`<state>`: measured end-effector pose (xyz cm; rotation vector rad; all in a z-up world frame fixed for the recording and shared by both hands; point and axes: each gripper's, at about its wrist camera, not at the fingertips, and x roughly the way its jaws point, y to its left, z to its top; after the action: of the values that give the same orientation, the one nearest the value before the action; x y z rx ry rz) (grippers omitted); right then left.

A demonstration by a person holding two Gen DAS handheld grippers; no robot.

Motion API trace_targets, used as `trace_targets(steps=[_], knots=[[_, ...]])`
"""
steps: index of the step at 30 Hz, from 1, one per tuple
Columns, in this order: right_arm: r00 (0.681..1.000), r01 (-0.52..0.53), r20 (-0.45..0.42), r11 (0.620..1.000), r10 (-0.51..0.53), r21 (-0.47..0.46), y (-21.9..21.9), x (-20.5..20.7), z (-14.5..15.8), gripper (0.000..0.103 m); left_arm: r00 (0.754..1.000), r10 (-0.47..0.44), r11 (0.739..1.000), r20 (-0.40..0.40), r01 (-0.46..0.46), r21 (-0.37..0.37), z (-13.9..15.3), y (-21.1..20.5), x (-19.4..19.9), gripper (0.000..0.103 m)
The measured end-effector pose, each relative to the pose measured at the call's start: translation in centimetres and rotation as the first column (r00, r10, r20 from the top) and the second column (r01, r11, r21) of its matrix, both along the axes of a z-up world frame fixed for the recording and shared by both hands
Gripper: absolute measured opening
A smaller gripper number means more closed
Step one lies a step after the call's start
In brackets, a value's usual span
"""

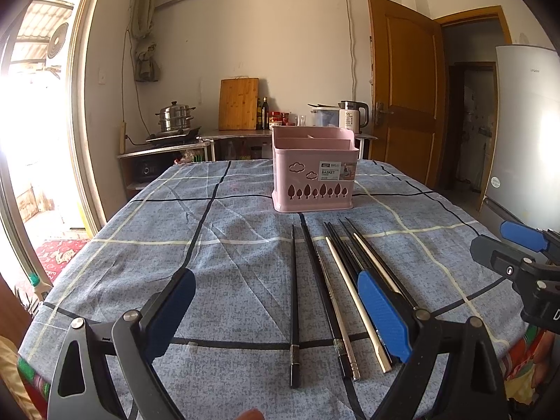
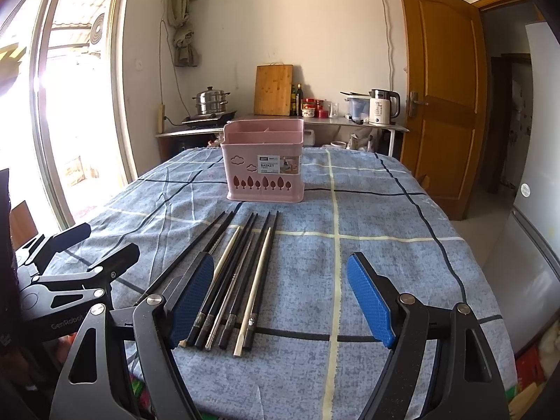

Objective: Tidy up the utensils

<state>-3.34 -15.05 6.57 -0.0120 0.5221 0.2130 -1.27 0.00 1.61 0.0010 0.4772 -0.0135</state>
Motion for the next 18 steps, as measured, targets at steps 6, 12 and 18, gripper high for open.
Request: trace_targets(steps=[6,12,18], knots=[[1.0,0.001,0.0,1.0,-0.001,-0.002,0.09,-0.04,-0.04,0.079,1.0,-0.003,1.0,0.0,0.003,0.003,-0.03,-0.01,-0.1,0.095],[1.0,0.001,0.0,1.0,-0.001,-0.003,0.08,-0.08,-0.03,0.079,1.0,-0.004,1.0,0.002,0.004,0.005,-0.04,-0.13,-0.17,0.095],[1.0,0.0,0.0,1.0,0.0,-0.003,0.05,-0.12,-0.01,0.079,1.0,-0.004,1.0,0.0,0.004,0.005,-0.06,-0.16,-0.2,0.095]])
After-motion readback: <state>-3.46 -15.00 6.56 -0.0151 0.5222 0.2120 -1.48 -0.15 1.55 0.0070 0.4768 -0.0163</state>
